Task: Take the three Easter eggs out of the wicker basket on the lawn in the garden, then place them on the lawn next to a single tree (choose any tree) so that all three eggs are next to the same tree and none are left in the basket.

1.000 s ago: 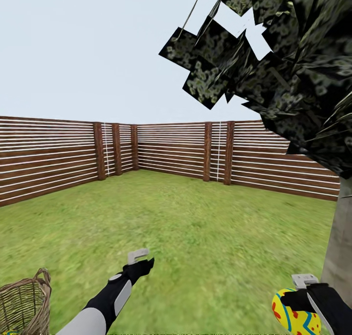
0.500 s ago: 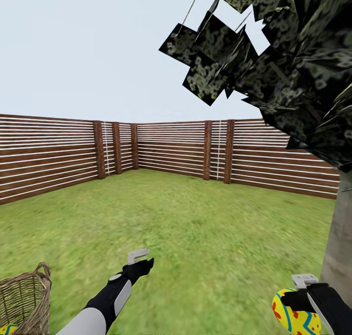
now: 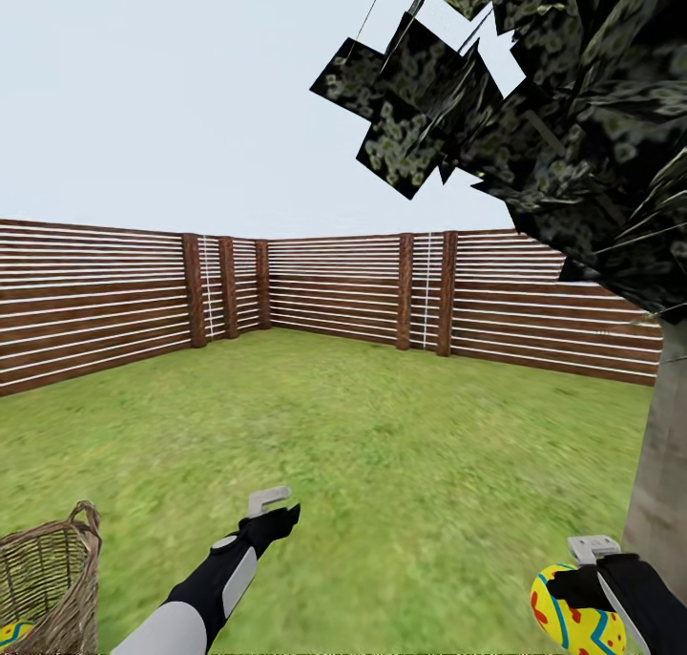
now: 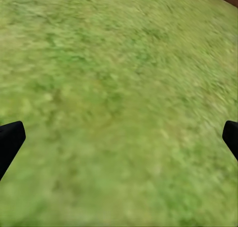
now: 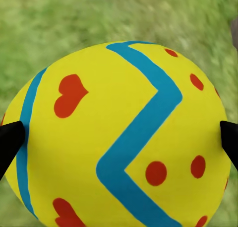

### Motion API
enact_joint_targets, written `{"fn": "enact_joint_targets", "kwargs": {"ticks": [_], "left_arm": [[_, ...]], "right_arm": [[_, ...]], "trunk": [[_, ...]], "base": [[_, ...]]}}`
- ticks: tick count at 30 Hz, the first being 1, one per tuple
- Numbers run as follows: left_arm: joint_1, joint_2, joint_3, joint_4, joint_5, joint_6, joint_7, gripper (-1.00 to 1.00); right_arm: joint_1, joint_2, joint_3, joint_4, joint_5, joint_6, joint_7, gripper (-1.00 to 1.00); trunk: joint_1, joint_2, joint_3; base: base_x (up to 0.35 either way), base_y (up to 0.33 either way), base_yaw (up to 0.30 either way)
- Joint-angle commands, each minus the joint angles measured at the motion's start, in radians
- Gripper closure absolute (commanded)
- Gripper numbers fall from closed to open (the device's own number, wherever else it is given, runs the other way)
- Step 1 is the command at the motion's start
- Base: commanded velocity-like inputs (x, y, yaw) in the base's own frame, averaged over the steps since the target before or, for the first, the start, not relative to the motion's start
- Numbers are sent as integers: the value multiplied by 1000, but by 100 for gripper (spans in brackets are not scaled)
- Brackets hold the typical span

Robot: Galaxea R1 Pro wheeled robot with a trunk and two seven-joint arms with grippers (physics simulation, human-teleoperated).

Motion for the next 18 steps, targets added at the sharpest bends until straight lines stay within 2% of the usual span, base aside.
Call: {"fn": "enact_joint_targets", "kwargs": {"ticks": [1, 18], "left_arm": [[-1, -1, 6, -1, 8, 3, -6, -100], [-1, -2, 5, -1, 7, 3, -6, -100]], "right_arm": [[0, 1, -3, -1, 8, 4, 7, 100], [0, 2, -3, -1, 10, 4, 7, 100]], "trunk": [[4, -8, -4], [69, -127, -58]], "base": [[0, 0, 0], [0, 0, 0]]}}
